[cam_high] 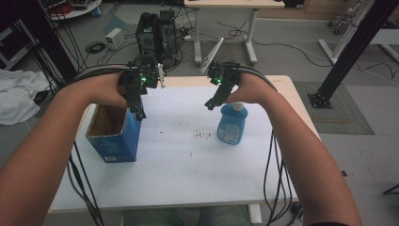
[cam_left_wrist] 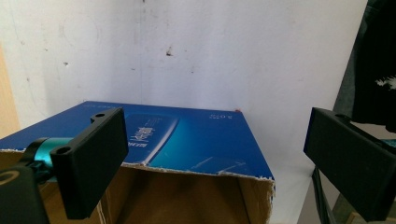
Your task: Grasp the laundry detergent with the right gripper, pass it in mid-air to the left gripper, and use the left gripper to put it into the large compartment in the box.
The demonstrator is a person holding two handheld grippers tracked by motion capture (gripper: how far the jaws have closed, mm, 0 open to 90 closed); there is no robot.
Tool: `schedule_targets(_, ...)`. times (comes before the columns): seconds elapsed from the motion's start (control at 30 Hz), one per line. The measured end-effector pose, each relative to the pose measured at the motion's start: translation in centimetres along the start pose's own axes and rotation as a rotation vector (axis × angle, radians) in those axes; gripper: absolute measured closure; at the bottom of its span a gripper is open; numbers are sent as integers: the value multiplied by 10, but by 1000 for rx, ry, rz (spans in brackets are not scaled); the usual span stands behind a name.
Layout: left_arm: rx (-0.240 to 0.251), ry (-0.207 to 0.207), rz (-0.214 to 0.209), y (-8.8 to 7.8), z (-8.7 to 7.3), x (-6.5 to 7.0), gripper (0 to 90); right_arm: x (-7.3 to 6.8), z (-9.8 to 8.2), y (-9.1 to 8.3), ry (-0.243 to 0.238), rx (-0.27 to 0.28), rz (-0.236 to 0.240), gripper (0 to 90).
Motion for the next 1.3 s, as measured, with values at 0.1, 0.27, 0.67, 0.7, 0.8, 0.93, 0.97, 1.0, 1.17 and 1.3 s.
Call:
schedule_targets(0.1, -3, 5, -9, 1, 1, 0, 63, 4, -1, -5, 24, 51, -31, 37)
schedule_targets(0.27, 7, 4, -9, 5, 2, 1, 63, 9, -8, -10, 91, 112, -74, 37)
schedule_targets(0.67, 26, 28, 4, 10, 3, 5, 63, 14, -40, -29, 237, 275, -146, 35)
schedule_targets(0.7, 28, 32, 0, 10, 4, 5, 63, 14, -44, -32, 251, 288, -143, 35)
schedule_targets(0.8, 24, 43, 27, 10, 4, 6, 63, 14, -54, -39, 283, 343, -156, 34)
schedule_targets(0.93, 39, 40, 5, 11, 5, 9, 63, 14, -68, -48, 335, 424, -165, 34)
schedule_targets(0.97, 42, 43, 6, 11, 5, 10, 63, 14, -72, -50, 349, 439, -164, 33)
schedule_targets(1.0, 52, 38, 7, 11, 6, 11, 63, 14, -76, -51, 357, 452, -170, 33)
schedule_targets(1.17, 43, 43, 11, 11, 5, 11, 63, 13, -95, -56, 409, 482, -182, 33)
schedule_targets(1.3, 44, 42, 11, 11, 6, 12, 63, 9, -106, -62, 416, 488, -189, 33)
Point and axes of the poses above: each handheld gripper's, and its own axes: y roughly forward along the jaws, z roughly out of its top, x roughly to its right, the point moved 2 cm from there along y, roughly forward along the jaws, and after that the axes turned 10 degrees about -z, right-handed, at the moved point
